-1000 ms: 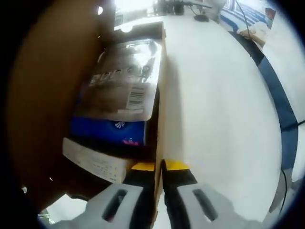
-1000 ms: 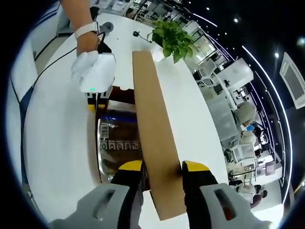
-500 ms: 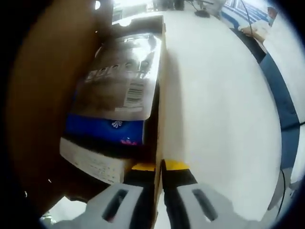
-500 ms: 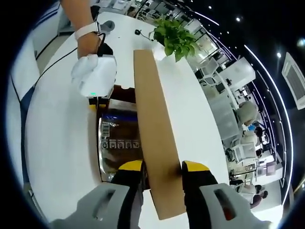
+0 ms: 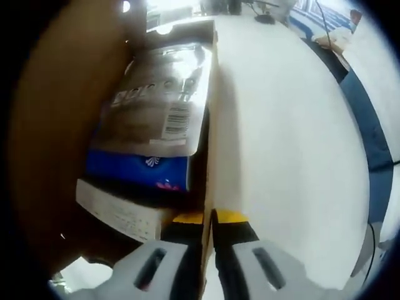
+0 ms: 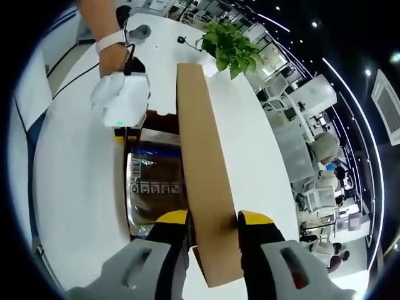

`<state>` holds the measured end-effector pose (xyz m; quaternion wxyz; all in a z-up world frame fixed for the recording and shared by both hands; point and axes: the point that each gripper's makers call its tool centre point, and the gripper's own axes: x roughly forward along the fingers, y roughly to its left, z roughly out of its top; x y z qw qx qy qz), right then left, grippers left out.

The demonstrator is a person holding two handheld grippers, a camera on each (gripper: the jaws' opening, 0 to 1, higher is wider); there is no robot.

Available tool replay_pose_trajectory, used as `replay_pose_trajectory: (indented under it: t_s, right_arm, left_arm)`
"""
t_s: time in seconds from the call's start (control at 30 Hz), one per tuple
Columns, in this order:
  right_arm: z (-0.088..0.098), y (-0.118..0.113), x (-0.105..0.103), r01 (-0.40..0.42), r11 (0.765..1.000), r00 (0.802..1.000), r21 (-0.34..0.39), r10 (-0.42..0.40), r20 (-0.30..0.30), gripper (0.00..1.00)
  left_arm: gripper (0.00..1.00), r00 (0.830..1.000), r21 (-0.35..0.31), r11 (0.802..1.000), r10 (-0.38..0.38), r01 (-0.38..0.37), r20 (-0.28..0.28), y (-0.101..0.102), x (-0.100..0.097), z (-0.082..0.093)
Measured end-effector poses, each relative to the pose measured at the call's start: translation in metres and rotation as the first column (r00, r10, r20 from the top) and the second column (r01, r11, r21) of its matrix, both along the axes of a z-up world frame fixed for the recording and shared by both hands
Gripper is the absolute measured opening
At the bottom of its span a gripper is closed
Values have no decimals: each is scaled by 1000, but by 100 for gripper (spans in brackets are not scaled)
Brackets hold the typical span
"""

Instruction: Operate the shoe box by opening the lid, removing the specified soft item, and placing it in the target area until the item is outside and the box remains undamaged.

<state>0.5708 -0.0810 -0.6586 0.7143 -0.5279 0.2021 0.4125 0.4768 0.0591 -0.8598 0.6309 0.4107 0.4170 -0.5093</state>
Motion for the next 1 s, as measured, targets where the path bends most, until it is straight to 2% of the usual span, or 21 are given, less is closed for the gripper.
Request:
replay_pose_trajectory:
  t_s: [1.0]
  right_arm:
    - [7, 1, 16, 9, 1000, 1000, -2, -9, -4, 26]
  left_arm:
    - [3, 1000, -5, 1000, 8, -8, -8, -1, -3, -5]
